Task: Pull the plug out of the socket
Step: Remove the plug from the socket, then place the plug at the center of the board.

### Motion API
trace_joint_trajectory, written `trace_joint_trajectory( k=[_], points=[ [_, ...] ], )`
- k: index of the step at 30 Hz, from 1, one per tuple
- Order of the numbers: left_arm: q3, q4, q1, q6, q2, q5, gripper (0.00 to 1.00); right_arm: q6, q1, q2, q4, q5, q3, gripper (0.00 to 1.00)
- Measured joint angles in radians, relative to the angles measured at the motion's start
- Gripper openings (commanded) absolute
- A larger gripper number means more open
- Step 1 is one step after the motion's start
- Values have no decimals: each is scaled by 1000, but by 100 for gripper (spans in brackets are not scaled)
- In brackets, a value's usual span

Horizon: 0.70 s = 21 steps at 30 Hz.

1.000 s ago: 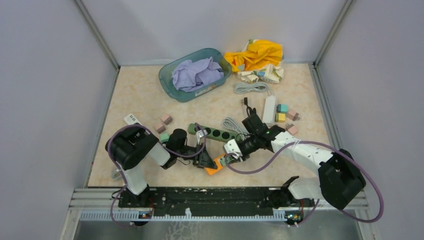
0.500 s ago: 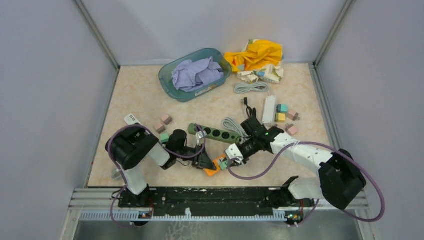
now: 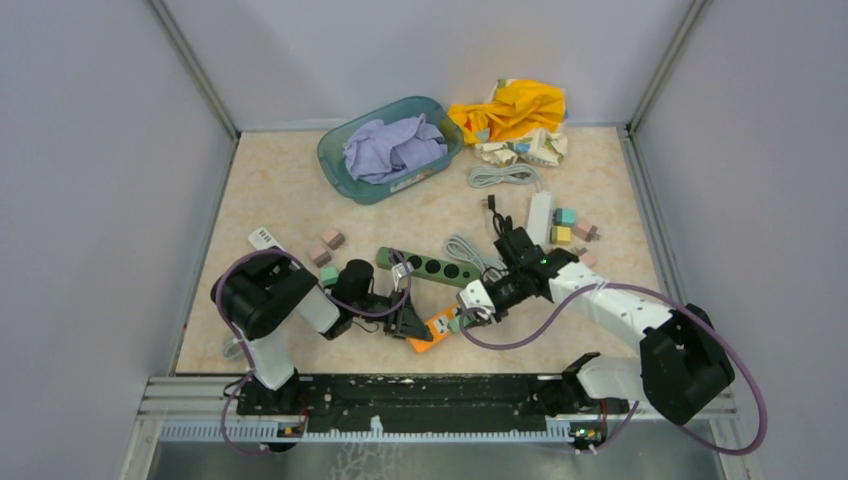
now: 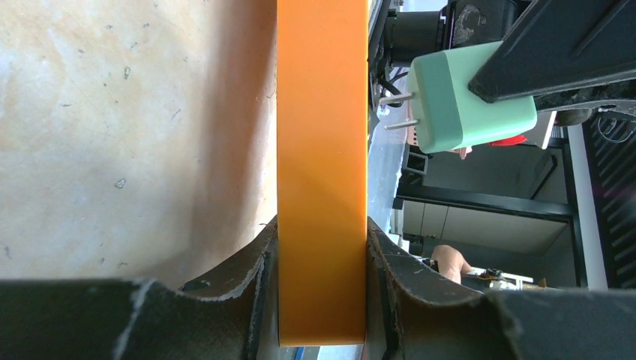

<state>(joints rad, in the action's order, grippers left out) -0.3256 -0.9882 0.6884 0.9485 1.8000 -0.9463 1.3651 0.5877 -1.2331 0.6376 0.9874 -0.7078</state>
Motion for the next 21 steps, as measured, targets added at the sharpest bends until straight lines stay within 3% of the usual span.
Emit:
trace_joint_trajectory(
  k=[14,21],
  points=[
    [11,3,0,-11,-2,11,0,18,-35,0,89,95,-59,0],
    [11,90,0,-71,-66,40,0,-160,-146,2,24,44,-79,0]
  ],
)
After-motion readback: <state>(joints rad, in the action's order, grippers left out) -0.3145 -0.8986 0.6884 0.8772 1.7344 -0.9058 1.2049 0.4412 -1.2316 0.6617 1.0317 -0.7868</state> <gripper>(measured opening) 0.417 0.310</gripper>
